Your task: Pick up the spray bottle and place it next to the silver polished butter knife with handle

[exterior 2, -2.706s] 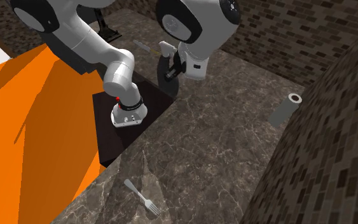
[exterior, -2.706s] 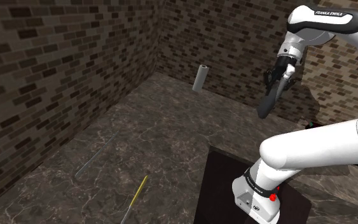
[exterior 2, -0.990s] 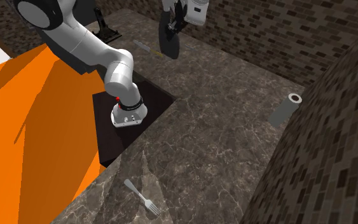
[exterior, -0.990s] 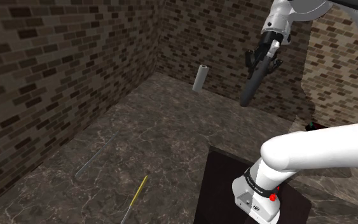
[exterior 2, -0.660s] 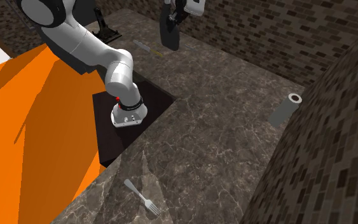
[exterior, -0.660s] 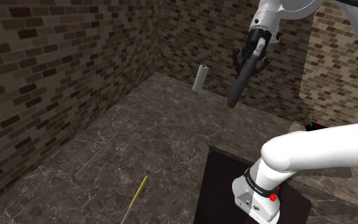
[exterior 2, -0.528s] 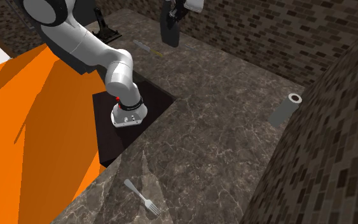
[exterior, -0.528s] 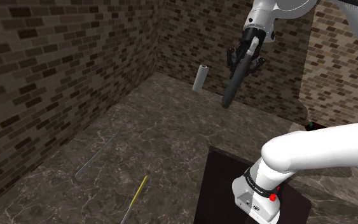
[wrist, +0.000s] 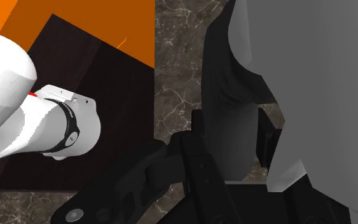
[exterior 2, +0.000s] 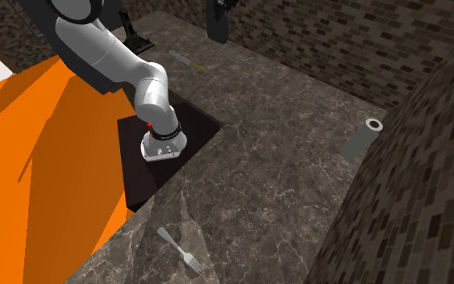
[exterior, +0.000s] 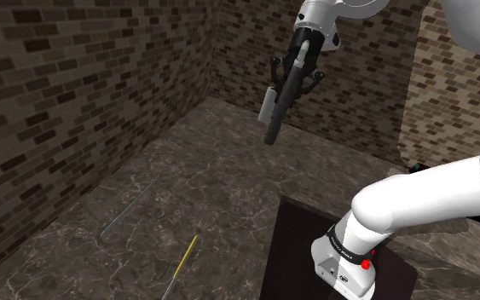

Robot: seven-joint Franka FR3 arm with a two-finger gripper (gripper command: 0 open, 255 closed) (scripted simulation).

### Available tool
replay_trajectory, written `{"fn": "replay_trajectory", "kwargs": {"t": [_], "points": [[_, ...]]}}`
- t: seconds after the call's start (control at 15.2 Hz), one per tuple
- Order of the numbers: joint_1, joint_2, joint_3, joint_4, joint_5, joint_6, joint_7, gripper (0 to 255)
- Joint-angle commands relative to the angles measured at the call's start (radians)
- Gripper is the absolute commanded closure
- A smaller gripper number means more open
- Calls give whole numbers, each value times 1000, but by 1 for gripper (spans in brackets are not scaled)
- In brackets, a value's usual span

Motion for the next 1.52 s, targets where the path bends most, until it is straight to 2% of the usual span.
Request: {"fn": "replay_trajectory", "kwargs": {"t": [0.0, 0.33, 0.59, 0.86, 1.12, 1.45], "points": [[14, 31, 43, 23, 27, 35, 45, 255], [43, 131, 145, 108, 66, 117, 153, 255], [66, 231, 226, 197, 70, 185, 244, 255], [95, 353, 305, 306, 44, 251, 343, 255], [141, 505, 379, 444, -23, 312, 457, 255], [143, 494, 378, 370, -15, 368, 423, 255]]}}
